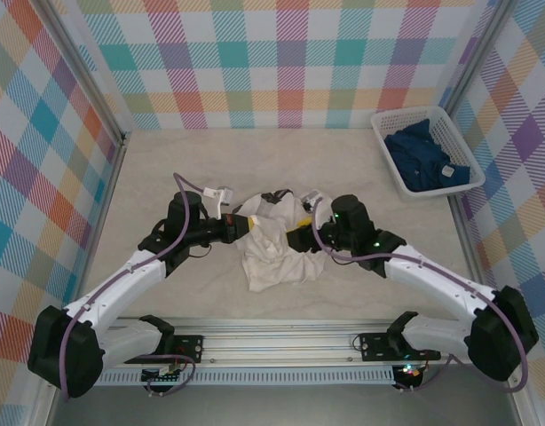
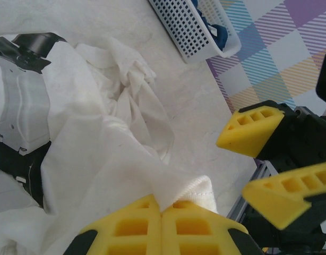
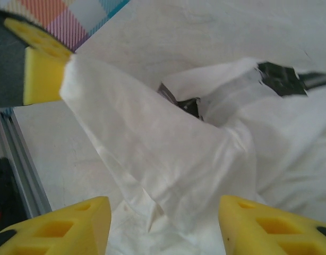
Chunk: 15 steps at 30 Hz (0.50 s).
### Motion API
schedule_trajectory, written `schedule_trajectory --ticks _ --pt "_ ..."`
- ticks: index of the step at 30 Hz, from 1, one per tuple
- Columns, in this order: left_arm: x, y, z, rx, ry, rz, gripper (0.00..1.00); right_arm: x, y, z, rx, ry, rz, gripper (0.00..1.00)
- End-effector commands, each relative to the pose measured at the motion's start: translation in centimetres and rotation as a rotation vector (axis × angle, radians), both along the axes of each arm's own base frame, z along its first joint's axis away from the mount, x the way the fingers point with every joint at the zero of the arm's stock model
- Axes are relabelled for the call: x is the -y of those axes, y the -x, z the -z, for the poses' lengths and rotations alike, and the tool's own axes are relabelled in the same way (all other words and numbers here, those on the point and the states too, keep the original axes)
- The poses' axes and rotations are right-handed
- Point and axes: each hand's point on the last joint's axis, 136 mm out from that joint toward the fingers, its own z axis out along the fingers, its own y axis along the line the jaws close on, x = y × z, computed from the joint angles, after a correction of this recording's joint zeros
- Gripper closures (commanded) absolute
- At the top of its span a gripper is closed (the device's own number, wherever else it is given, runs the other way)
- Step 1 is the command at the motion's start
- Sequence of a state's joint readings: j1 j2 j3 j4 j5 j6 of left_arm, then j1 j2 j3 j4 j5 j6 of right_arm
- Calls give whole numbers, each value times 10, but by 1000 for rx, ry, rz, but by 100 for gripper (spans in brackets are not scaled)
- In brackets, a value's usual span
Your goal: Fold the inside-out t-shirt
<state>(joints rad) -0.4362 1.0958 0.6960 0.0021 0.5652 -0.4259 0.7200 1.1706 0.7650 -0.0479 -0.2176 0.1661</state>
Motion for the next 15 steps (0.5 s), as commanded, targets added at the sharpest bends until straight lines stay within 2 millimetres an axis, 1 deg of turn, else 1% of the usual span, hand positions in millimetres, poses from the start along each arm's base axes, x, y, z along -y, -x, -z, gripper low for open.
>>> schedule_trajectory --ticks 1,4,6,9,11,12,13,15 --pt "1 4 -14 60 10 27 100 -14 6 10 116 134 -125 41" --pt "2 3 -13 53 7 31 100 -23 4 18 166 196 -151 36" --pt "3 3 -14 49 8 36 100 -27 2 25 208 249 -169 35" --pt "4 3 -15 47 11 38 100 -34 -3 35 242 314 -171 35" --pt "4 4 -14 45 9 42 100 -38 -10 40 262 342 -157 37" --pt "4 4 -15 45 8 42 100 -38 -15 40 269 350 -133 41" --pt "3 4 -15 46 5 41 100 -39 -20 38 278 350 -106 48" --pt "2 4 -11 41 -6 37 100 -38 -28 31 292 343 -65 65"
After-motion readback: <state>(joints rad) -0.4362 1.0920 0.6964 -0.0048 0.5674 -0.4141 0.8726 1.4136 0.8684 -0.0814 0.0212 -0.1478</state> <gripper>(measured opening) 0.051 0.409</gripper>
